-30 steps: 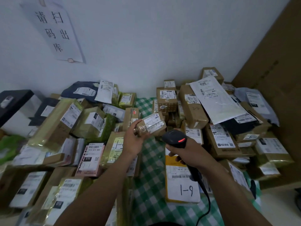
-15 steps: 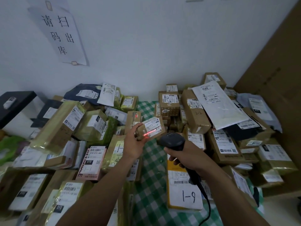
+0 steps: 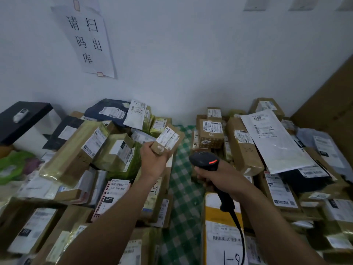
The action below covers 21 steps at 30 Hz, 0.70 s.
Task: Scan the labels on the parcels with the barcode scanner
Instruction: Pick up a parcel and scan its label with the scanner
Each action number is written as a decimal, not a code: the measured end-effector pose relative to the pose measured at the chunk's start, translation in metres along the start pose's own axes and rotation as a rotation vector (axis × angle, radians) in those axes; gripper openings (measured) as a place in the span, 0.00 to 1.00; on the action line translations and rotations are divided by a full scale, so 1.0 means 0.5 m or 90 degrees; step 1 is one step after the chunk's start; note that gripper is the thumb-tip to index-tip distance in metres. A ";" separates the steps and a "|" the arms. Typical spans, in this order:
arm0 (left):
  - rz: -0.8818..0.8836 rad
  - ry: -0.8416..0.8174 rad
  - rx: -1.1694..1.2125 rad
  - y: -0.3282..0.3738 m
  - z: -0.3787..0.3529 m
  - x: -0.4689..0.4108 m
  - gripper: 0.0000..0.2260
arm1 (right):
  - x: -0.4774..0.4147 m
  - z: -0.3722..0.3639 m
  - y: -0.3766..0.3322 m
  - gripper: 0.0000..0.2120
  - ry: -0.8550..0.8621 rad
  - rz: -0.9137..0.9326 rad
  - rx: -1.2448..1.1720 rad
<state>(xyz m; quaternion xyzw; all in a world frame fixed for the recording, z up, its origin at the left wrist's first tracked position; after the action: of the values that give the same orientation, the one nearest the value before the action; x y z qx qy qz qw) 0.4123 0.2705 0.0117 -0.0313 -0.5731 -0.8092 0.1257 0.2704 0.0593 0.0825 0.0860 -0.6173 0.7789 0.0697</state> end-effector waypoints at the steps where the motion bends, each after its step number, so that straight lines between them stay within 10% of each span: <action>1: 0.022 0.018 -0.012 -0.002 0.007 -0.032 0.22 | -0.020 -0.006 0.000 0.09 -0.009 -0.012 0.014; 14: 0.225 -0.067 -0.303 -0.126 -0.042 -0.201 0.43 | -0.128 -0.028 0.044 0.08 -0.022 -0.095 0.028; 21: 0.070 -0.038 -0.370 -0.034 -0.042 -0.109 0.37 | -0.085 0.005 0.055 0.10 0.019 -0.090 -0.002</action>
<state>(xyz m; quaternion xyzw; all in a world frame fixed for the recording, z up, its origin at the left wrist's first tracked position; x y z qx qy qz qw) 0.4631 0.2652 -0.0220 -0.1206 -0.3185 -0.9300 0.1382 0.3059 0.0506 0.0473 0.1179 -0.6097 0.7722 0.1340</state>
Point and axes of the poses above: each hand's wrist, its own x-axis away from the middle knuckle, its own z-axis out of the back of the hand, y = z × x, the point moved 5 cm from there along -x, towards the middle knuckle, and after that the axes turned 13 degrees about z, right-handed, at the moved point
